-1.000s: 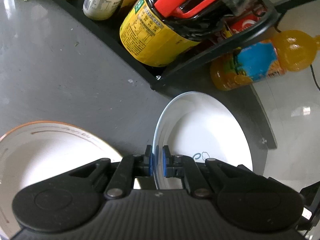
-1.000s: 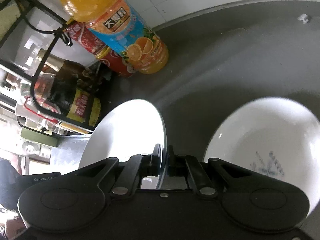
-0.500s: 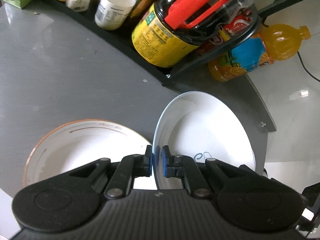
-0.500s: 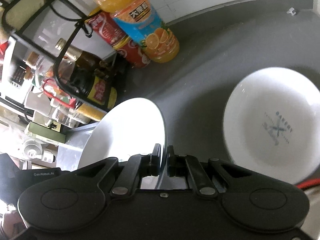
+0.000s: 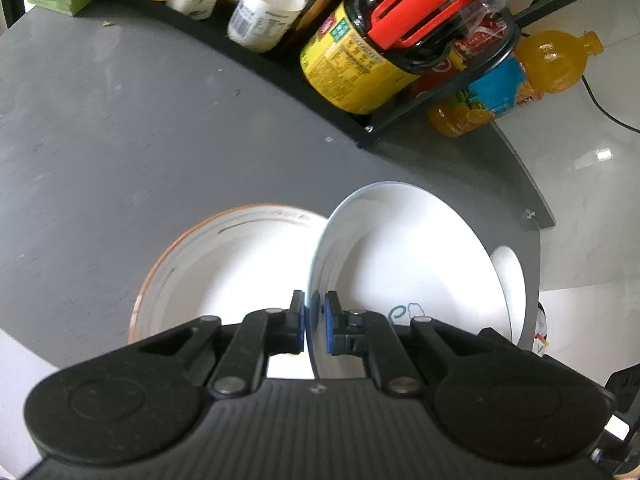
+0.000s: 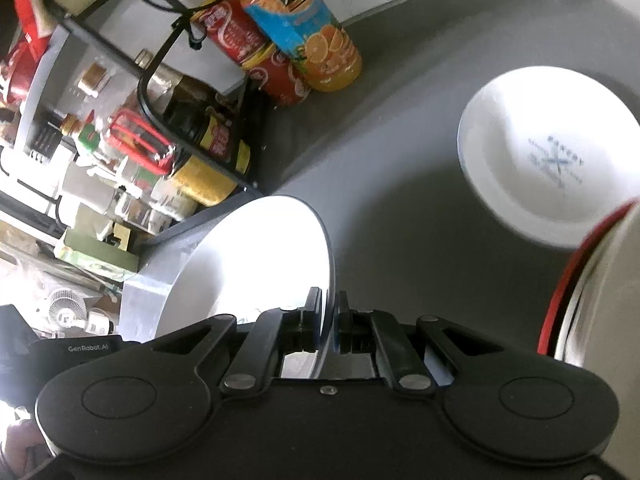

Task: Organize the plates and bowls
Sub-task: 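Lift the 'Sweet' plate with both grippers and lower it onto the flower-pattern plate, then open both grippers to release the 'Sweet' plate, then move both grippers toward the white plate printed 'Bakery'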

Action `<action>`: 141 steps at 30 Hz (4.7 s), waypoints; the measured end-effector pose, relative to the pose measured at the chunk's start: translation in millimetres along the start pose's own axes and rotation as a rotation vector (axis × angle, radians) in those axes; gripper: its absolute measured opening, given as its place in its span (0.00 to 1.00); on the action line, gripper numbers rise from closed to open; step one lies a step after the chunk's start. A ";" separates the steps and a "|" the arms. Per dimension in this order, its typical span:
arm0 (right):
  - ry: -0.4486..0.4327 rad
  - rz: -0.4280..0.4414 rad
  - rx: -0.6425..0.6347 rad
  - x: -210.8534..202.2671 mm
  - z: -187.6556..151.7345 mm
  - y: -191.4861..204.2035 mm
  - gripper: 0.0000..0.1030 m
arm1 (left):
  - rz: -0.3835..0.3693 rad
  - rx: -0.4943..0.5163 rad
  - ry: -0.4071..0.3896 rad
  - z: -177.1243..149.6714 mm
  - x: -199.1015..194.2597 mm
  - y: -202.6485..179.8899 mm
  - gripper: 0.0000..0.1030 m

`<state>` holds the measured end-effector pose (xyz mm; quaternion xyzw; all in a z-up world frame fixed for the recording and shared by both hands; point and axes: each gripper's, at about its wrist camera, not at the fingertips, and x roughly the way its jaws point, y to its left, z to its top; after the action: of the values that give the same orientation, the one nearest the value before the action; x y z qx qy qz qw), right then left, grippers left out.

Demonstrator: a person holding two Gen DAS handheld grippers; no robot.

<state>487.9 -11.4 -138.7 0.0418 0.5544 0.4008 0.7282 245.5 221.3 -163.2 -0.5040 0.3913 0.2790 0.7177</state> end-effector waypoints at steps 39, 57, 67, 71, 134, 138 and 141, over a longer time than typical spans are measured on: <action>0.005 -0.093 0.054 25.2 -87.1 30.0 0.06 | 0.140 0.127 0.018 -14.9 0.2 48.7 0.11; -0.002 -0.150 0.058 30.1 -88.1 36.1 0.08 | 0.182 0.186 0.033 -2.2 -9.2 33.6 0.31; -0.006 -0.167 0.030 32.2 -87.9 38.9 0.09 | 0.235 0.241 -0.033 6.4 -23.5 26.3 0.57; 0.002 -0.175 0.016 34.5 -88.8 41.2 0.10 | 0.263 0.227 -0.010 4.0 -15.4 36.1 0.58; -0.114 -0.221 -0.218 -94.4 25.9 18.9 0.96 | 0.130 0.415 -0.132 -14.8 -58.4 -152.3 0.99; -0.104 -0.215 -0.226 -99.1 40.5 3.7 0.96 | 0.108 0.392 -0.126 -15.9 -51.2 -168.3 0.99; -0.101 -0.205 -0.234 -103.1 52.6 -8.3 0.96 | 0.107 0.382 -0.128 -16.5 -45.2 -179.9 0.99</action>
<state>530.0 -61.8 -43.0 -0.0799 0.4682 0.3836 0.7920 359.6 145.0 -37.3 -0.3185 0.4171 0.2687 0.8077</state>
